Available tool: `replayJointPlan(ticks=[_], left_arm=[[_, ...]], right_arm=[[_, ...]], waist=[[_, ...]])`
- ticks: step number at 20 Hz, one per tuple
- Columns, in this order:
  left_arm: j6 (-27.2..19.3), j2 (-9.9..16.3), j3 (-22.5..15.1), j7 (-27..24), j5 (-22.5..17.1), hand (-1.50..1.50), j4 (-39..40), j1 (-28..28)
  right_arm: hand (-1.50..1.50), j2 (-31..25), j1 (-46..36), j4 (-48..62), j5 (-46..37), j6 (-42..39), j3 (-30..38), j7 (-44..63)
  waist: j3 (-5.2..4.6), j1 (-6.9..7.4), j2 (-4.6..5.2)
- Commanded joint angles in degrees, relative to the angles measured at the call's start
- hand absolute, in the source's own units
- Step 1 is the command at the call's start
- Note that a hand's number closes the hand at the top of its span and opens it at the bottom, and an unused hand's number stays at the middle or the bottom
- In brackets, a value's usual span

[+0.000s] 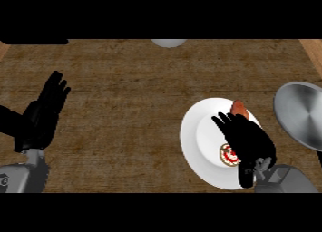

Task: Pick the cupcake from the plate and place it in the pan

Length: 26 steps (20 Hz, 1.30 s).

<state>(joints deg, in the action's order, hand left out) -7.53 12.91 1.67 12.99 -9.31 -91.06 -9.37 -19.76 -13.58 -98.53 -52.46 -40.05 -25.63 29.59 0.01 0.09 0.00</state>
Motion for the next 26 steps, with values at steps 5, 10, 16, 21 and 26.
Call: replayJointPlan(ticks=[5, 10, 16, 21, 26], left_arm=[[3.4, -0.9, 1.7, -3.3, 0.6, 0.0, 2.2, 2.1], [1.1, -3.0, 0.8, -0.7, 3.0, 0.0, 3.1, -1.7], [1.1, -3.2, 1.7, 0.1, 3.4, 0.0, 1.6, -1.3], [4.0, -1.2, 4.4, 1.9, 1.3, 0.0, -0.5, -0.9], [3.4, -3.4, 3.2, -1.0, 3.0, 0.0, 0.3, 0.3]], right_arm=[[-1.5, 4.1, -0.7, 9.4, -5.5, 7.1, 0.5, -6.5], [-1.5, 3.1, 0.7, 9.9, -4.8, 3.6, 3.6, -10.1], [1.5, 5.7, 0.9, 11.6, -9.3, 8.8, 0.1, -14.7], [1.5, 8.6, -0.7, 15.0, -10.5, 11.2, 2.6, -16.3], [1.5, 8.2, -0.2, 18.8, -11.7, 17.1, 5.1, -21.1]], waist=[[-0.01, 0.07, 0.05], [-0.01, -0.1, 0.01], [-0.01, -0.12, -0.01], [-0.01, 0.0, -0.01], [0.0, 0.05, 0.01]])
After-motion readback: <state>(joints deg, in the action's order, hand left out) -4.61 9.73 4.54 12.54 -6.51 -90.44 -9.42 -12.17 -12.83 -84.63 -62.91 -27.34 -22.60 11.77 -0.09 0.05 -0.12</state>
